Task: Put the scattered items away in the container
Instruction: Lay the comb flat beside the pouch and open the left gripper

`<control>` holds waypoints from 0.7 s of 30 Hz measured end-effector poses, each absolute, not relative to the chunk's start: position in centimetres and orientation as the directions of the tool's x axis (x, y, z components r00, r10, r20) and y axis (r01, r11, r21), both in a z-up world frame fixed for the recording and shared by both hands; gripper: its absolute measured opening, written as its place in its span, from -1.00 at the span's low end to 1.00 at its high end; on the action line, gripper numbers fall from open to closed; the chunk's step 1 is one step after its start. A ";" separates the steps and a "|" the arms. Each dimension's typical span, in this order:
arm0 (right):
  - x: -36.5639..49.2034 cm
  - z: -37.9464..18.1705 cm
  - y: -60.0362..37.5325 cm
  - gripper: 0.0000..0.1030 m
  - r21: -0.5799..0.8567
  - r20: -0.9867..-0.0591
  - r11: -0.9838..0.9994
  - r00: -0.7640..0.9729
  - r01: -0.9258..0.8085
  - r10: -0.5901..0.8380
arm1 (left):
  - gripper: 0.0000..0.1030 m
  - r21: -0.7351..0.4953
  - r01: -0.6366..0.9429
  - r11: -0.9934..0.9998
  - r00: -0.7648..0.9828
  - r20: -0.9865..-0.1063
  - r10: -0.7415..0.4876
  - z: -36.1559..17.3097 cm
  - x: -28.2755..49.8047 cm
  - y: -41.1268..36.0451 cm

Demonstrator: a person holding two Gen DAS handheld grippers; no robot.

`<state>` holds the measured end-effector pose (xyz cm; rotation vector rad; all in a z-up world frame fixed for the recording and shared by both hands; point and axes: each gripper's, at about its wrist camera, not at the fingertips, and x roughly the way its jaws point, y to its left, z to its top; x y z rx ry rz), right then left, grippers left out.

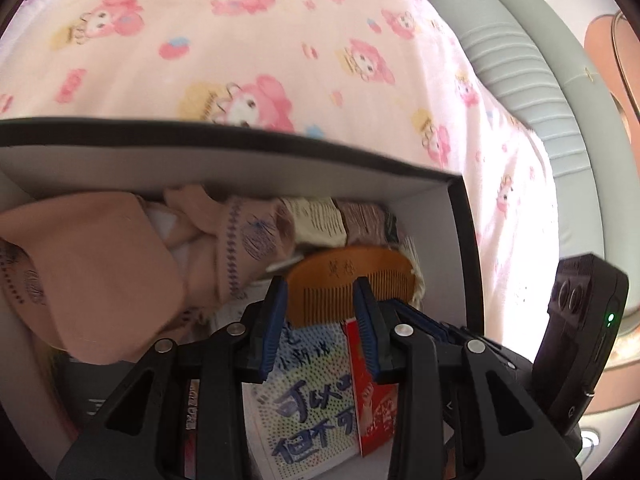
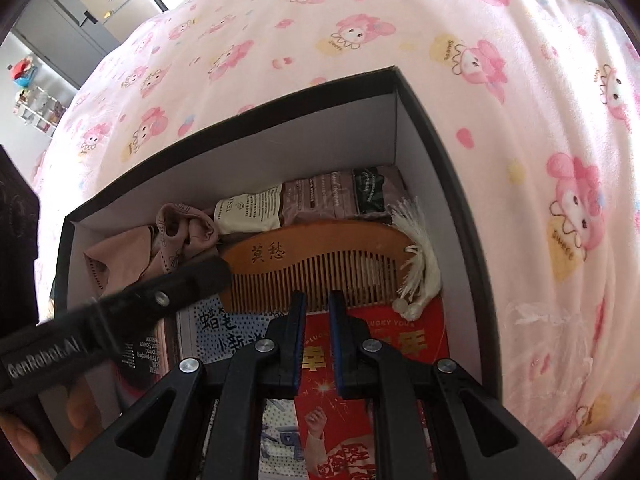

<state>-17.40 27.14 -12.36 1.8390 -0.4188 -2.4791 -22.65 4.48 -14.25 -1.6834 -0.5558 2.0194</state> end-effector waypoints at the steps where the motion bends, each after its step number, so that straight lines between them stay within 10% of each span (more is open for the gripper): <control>1: -18.6 -12.8 26.3 -0.78 0.226 -0.935 -0.964 -0.309 -0.140 -0.175 | -0.35 -0.571 -0.074 -0.818 -0.152 -0.804 0.575 -14.3 -22.7 4.2; 16: -18.4 -11.1 24.9 -0.57 0.164 -0.931 -0.979 -0.348 -0.122 -0.113 | -0.03 -0.517 -0.155 -0.842 -0.158 -0.828 0.538 -12.2 -20.4 3.1; 21: -16.4 -9.6 24.6 0.20 0.117 -0.917 -0.983 -0.395 -0.140 -0.053 | 0.42 -0.395 -0.281 -0.875 -0.332 -0.815 0.474 -7.1 -16.7 2.4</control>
